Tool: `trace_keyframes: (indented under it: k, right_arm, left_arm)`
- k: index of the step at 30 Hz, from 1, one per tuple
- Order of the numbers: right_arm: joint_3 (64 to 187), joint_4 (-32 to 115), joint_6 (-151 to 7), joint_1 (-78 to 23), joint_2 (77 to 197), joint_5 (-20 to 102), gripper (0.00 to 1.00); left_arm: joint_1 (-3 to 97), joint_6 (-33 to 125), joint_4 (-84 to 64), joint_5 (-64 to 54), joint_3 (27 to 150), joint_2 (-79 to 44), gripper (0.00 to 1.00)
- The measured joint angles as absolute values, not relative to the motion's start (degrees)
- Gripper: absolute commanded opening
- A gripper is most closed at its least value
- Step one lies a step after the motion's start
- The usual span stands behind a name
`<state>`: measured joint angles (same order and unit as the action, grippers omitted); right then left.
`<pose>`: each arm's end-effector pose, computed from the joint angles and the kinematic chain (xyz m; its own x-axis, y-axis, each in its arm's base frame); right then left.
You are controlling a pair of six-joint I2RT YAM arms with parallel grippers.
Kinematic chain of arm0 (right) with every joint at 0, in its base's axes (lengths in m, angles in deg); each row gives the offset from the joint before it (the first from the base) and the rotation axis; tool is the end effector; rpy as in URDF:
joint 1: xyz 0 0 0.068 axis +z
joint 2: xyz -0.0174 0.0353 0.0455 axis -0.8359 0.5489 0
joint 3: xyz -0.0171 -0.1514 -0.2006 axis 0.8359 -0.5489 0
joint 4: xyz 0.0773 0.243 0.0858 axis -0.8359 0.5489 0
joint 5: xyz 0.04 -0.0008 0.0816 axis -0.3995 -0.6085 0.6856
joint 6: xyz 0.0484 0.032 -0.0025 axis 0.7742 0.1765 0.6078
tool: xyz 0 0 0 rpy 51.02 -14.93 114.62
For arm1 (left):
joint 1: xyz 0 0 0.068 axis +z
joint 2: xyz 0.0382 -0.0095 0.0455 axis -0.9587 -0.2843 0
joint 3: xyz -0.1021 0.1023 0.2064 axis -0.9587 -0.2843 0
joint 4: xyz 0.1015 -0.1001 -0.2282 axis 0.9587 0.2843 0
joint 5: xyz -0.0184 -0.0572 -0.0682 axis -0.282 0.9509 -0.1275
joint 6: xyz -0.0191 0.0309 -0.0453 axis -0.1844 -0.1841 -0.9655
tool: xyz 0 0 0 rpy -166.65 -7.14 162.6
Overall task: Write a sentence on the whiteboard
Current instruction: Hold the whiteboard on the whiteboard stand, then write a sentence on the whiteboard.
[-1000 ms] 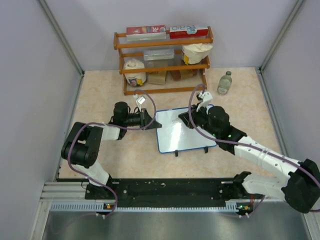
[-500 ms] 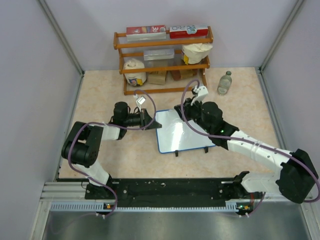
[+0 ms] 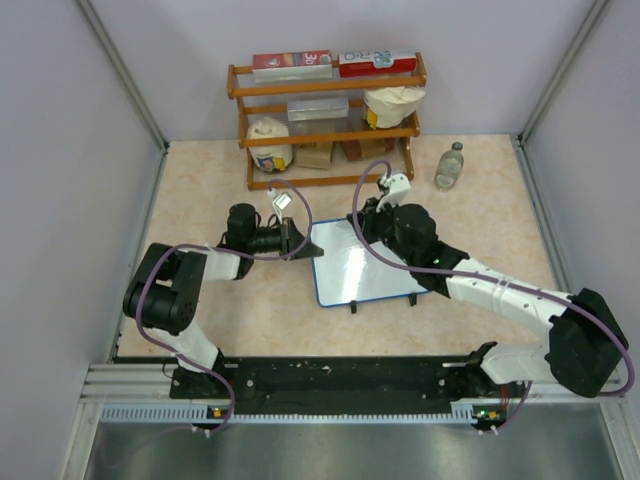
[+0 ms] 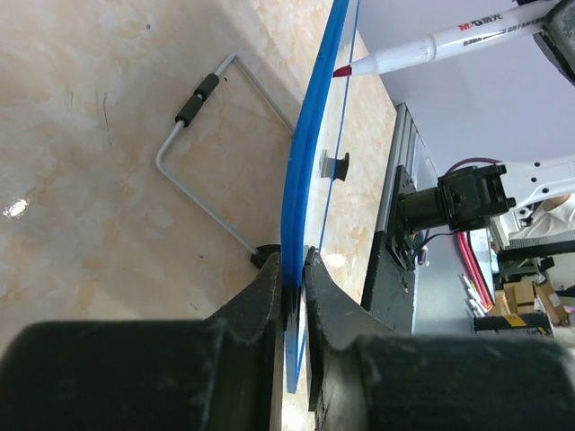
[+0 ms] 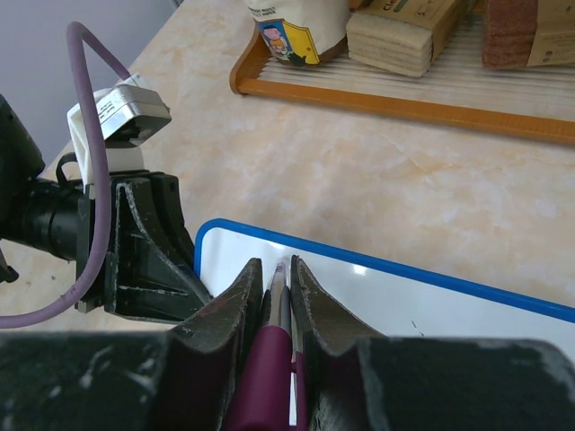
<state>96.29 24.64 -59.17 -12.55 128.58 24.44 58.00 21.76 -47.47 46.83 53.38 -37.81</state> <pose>0.2302 0.2145 0.2657 -0.3127 0.1552 -0.9371 -0.5029 0.8099 0.3020 0.2957 -0.1192 0.1363 -0.8028 -0.0819 -0.5906 0.5537 0.2653 -0.7893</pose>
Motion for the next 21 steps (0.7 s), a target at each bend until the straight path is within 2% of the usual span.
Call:
trace_keyframes:
  k: [21]
  right_arm:
    - [93.34, 22.41, -58.6, -12.46, 127.73, 24.24, 0.0]
  left_arm:
    - [58.0, 21.74, -47.01, 46.7, 53.38, -37.81, 0.0]
